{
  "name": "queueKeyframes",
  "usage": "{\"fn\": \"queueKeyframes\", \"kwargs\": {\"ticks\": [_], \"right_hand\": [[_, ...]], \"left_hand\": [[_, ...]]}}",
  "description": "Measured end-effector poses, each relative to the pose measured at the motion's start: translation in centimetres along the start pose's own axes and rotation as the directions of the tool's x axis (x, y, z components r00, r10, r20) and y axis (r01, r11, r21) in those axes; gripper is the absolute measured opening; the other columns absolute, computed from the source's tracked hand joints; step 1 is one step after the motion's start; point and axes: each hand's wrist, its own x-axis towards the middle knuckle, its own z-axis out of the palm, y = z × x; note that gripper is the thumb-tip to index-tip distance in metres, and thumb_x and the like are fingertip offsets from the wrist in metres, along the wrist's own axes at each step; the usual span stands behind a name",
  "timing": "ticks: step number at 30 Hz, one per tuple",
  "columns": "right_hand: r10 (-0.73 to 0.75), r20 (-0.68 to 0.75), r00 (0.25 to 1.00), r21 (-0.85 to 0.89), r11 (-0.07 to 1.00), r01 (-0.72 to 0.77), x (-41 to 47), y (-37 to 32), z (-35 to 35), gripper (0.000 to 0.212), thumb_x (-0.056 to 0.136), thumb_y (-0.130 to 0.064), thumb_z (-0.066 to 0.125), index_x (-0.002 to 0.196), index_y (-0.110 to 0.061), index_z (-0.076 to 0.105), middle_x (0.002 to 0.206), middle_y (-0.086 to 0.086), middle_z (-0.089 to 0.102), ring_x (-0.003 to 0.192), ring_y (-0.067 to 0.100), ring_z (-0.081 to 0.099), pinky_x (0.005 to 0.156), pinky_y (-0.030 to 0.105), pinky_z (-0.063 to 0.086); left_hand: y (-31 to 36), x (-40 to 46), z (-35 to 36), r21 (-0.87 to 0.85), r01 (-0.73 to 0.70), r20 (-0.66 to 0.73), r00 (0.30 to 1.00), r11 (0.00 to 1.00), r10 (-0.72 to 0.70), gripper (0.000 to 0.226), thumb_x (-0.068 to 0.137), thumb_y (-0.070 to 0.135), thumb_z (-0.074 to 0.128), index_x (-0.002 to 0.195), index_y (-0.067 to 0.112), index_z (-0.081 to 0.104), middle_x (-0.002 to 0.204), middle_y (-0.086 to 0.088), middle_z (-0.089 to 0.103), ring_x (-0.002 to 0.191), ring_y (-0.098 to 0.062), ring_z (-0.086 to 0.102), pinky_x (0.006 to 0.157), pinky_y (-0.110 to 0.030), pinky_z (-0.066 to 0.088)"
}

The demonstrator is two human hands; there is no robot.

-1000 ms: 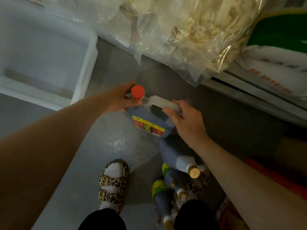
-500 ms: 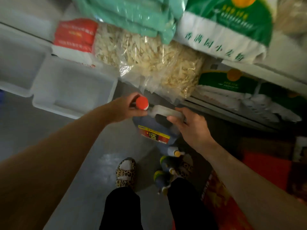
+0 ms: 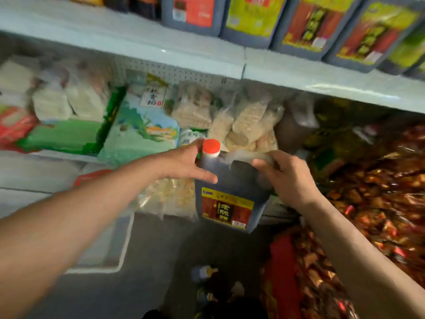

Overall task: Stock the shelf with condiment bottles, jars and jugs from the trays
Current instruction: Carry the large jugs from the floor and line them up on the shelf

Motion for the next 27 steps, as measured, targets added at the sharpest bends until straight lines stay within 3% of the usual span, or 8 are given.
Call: {"fn": "queueKeyframes", "kwargs": {"ticks": [3,5,9,13,16,18,22,27], "right_hand": [[0.015,-0.096,0.995,0.042,0.999,-0.011,0.4,-0.8,-5.9,0.037,0.092,-0.049,0.061,0.072,-0.019,0.061,0.059,-0.016,0.059,0.062,0.003,0.056,0.059,0.025,0.043],[0.021,-0.17,0.985,0.041,0.999,-0.015,0.7,-0.7,-10.4,0.04,0.093,-0.049,0.061,0.076,-0.014,0.064,0.067,-0.009,0.063,0.065,0.008,0.058,0.062,0.034,0.046],[-0.042,-0.291,0.956,0.03,0.998,0.053,2.3,0.4,-18.3,0.049,0.093,-0.051,0.062,0.073,-0.006,0.059,0.067,0.007,0.059,0.065,0.024,0.053,0.066,0.044,0.046],[-0.057,-0.332,0.942,0.102,0.99,0.096,5.3,2.5,-24.8,0.059,0.085,-0.065,0.06,0.078,-0.007,0.061,0.069,0.013,0.057,0.065,0.018,0.049,0.066,0.044,0.048],[-0.054,-0.317,0.947,0.173,0.978,0.113,9.0,4.8,-28.9,0.07,0.072,-0.079,0.057,0.087,-0.011,0.068,0.08,0.017,0.066,0.071,0.025,0.06,0.074,0.055,0.056],[-0.059,-0.283,0.957,0.213,0.969,0.122,11.9,6.6,-31.1,0.075,0.072,-0.076,0.06,0.095,-0.005,0.068,0.085,0.022,0.064,0.07,0.019,0.056,0.07,0.052,0.055],[-0.156,-0.229,0.961,0.21,0.956,0.205,17.4,10.0,-34.2,0.079,0.076,-0.073,0.061,0.089,0.004,0.061,0.07,0.008,0.05,0.065,0.015,0.046,0.062,0.035,0.042],[-0.22,-0.191,0.957,0.239,0.935,0.263,22.5,13.9,-35.4,0.048,0.095,-0.045,0.062,0.079,0.001,0.057,0.067,0.0,0.047,0.062,0.01,0.043,0.061,0.031,0.036]], "left_hand": [[7.2,0.8,-1.9,0.172,-0.08,0.008,0.997,0.982,0.08,0.074,0.063,0.039,0.092,0.111,0.03,0.037,0.103,0.014,0.052,0.097,-0.008,0.053,0.078,-0.016,0.041],[12.3,1.7,-2.7,0.259,-0.15,-0.056,0.984,0.954,0.17,0.059,0.061,0.032,0.093,0.093,0.029,0.044,0.089,0.019,0.05,0.08,-0.003,0.051,0.063,-0.006,0.035],[20.2,4.0,-4.1,0.315,-0.317,-0.147,0.915,0.894,0.377,0.083,0.052,0.037,0.097,0.114,0.035,0.042,0.098,0.03,0.048,0.094,-0.004,0.051,0.068,-0.001,0.035],[26.5,7.3,-5.4,0.376,-0.335,-0.189,0.885,0.864,0.425,0.096,0.051,0.049,0.094,0.131,0.029,0.044,0.123,0.013,0.056,0.115,-0.011,0.053,0.091,-0.025,0.043],[30.6,10.1,-6.3,0.387,-0.311,-0.228,0.88,0.868,0.417,0.087,0.053,0.052,0.093,0.121,0.034,0.043,0.115,0.013,0.056,0.106,-0.012,0.054,0.074,-0.02,0.042],[32.7,12.3,-6.7,0.39,-0.29,-0.258,0.877,0.874,0.406,0.084,0.054,0.052,0.092,0.119,0.034,0.042,0.112,0.012,0.056,0.104,-0.013,0.053,0.071,-0.021,0.04],[35.4,17.1,-6.9,0.38,-0.237,-0.329,0.869,0.894,0.37,0.097,0.047,0.057,0.091,0.127,0.035,0.042,0.124,0.012,0.059,0.112,-0.016,0.057,0.093,-0.037,0.05],[37.3,22.6,-7.0,0.376,-0.171,-0.402,0.856,0.911,0.326,0.099,0.038,0.064,0.088,0.122,0.042,0.042,0.124,0.009,0.062,0.114,-0.02,0.058,0.091,-0.041,0.052]]}}
